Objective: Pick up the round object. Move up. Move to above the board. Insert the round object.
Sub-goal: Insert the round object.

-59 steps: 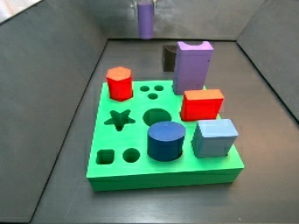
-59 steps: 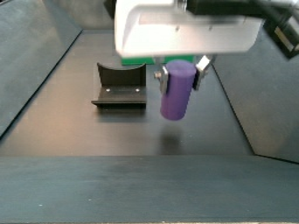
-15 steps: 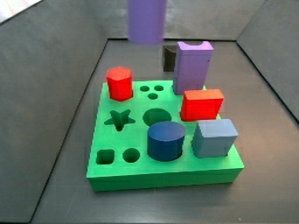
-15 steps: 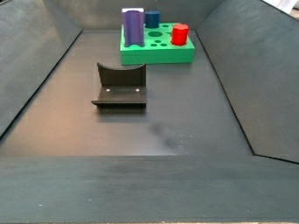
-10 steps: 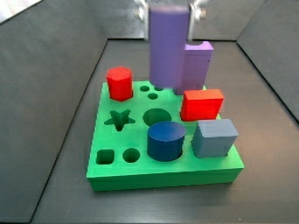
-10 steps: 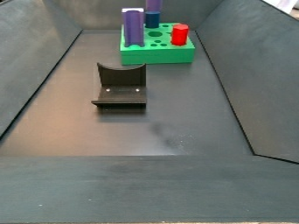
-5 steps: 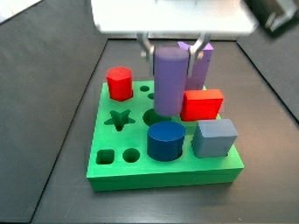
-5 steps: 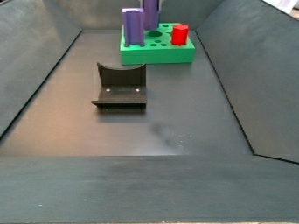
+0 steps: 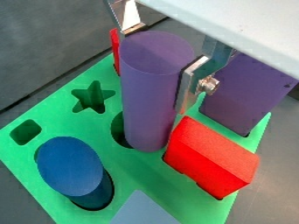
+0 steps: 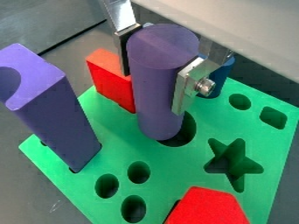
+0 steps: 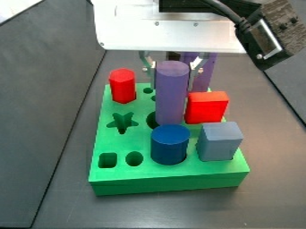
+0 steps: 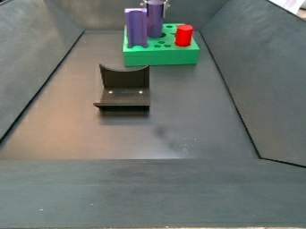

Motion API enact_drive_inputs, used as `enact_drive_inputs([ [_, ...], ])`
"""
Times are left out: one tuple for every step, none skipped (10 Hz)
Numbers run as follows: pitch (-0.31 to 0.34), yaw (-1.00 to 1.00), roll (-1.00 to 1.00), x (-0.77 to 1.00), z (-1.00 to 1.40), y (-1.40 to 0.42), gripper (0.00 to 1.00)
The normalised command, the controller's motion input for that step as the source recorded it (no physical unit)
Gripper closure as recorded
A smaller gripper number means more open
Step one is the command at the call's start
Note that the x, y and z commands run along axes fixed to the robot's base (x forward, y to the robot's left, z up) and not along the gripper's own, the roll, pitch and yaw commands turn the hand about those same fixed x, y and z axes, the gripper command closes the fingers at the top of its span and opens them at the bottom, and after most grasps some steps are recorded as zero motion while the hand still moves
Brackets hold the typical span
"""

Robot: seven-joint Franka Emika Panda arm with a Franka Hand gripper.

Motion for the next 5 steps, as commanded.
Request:
enact_drive_inputs([
  [-0.137,0.0,0.08,-0.2,-0.49,-0.11,1.0],
  [-0.16,0.0,0.07,-0.15,-0.48,-0.16,1.0],
  [-0.173,0.0,0.07,-0.12,-0.48,-0.18,1.0],
  [-0.18,0.0,0.07,-0.04,-0.53,-0.17,1.0],
  [-0.18,0.0,0.09,-0.01,-0.6,-0.14,1.0],
])
